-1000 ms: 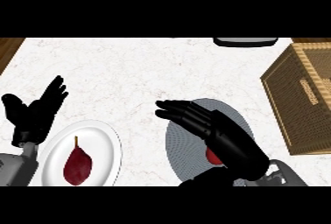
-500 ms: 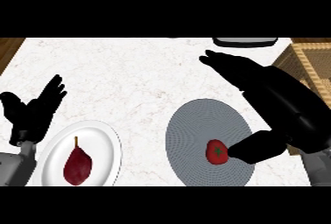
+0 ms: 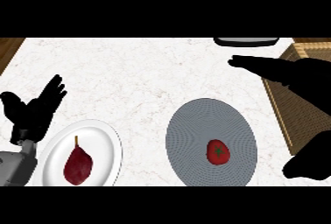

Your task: Pick the tomato from the placemat and place it in the basket

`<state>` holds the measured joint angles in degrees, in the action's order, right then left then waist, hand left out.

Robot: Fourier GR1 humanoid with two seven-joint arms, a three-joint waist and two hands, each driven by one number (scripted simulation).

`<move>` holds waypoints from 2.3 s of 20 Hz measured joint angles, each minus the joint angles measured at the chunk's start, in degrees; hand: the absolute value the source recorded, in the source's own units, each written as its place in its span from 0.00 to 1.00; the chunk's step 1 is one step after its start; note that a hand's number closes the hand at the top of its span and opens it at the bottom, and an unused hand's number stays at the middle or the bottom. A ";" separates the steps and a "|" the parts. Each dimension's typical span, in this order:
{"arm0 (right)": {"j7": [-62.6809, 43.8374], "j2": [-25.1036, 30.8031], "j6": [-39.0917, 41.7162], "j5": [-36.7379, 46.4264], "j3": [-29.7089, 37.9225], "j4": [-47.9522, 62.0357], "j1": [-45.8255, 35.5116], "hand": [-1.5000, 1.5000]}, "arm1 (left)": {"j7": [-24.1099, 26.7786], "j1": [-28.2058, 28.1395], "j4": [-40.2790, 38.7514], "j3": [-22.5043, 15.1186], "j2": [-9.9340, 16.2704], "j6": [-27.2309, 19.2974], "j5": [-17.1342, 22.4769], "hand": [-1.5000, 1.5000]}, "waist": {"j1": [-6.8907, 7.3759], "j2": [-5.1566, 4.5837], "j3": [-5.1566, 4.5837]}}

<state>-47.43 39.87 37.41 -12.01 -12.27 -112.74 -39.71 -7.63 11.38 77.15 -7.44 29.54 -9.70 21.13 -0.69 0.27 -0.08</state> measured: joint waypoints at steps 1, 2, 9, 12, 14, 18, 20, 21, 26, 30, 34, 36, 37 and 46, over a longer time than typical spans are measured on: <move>0.29 1.13 0.73 -2.52 1.59 -0.59 1.19 0.00 | -0.11 -0.41 0.50 0.03 -0.14 -0.17 -0.29 0.50 | -0.01 0.01 0.01; 0.52 2.21 1.28 -5.00 3.40 -1.14 2.32 0.00 | -0.26 -0.23 0.41 0.23 -0.42 -0.33 -0.48 0.50 | -0.07 0.00 0.03; 6.32 2.25 3.75 -6.51 13.87 -6.40 14.81 0.00 | -0.69 -0.79 1.08 1.22 -1.88 0.59 -1.98 0.50 | 0.09 -0.13 0.10; 10.42 -1.29 4.50 -1.56 14.79 -8.57 20.39 0.00 | -0.27 -0.77 0.31 2.16 -2.19 1.77 -2.58 0.50 | 0.26 -0.19 0.11; 14.18 -3.79 5.10 2.83 14.92 -9.17 23.69 0.00 | -0.84 -0.41 0.43 2.55 -2.61 2.04 -3.12 0.50 | 0.38 -0.23 0.12; 23.64 -9.02 4.26 14.16 13.28 -8.75 29.90 0.00 | -0.98 0.13 0.08 3.37 -3.16 2.85 -3.98 0.50 | 0.52 -0.29 0.14; 28.15 -11.49 2.45 19.76 11.73 -7.65 31.77 0.00 | -0.83 0.13 0.19 3.74 -3.53 3.20 -4.46 0.50 | 0.62 -0.31 0.15; 30.76 -12.71 1.13 22.69 10.66 -6.43 32.52 0.00 | -0.90 0.00 0.32 4.13 -3.35 3.57 -4.41 0.50 | 0.72 -0.32 0.15; 39.90 -18.56 -5.89 32.10 6.01 0.37 34.70 0.00 | -2.62 -0.65 2.20 4.23 -4.41 3.37 -5.53 0.50 | 0.96 -0.31 0.14; 43.69 -22.77 -10.49 37.88 2.44 7.24 33.77 0.00 | -3.93 -0.07 2.68 5.83 -4.00 4.44 -6.10 0.50 | 0.96 -0.31 0.11; 45.37 -23.78 -11.92 42.79 0.10 12.63 32.91 0.00 | -4.21 1.10 1.59 5.85 -5.95 4.48 -7.50 0.50 | 0.86 -0.32 0.10; 45.65 -24.32 -11.91 44.44 -0.53 14.76 32.47 0.00 | -4.04 0.93 1.58 6.43 -6.42 4.97 -8.14 0.50 | 0.83 -0.31 0.10; 46.31 -24.30 -12.00 45.33 -0.81 15.84 32.42 0.00 | -4.00 0.25 2.39 6.46 -6.91 4.78 -8.57 0.50 | 0.85 -0.29 0.09; 53.26 -24.53 -14.14 51.09 -0.64 22.18 33.69 0.00 | -4.05 0.29 1.74 9.92 -8.51 7.54 -11.15 0.50 | 0.71 -0.27 0.09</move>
<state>5.83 15.34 23.27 39.08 -12.91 -90.56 -6.02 -11.68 11.67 78.89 2.48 21.03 -2.16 9.97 0.02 0.00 0.01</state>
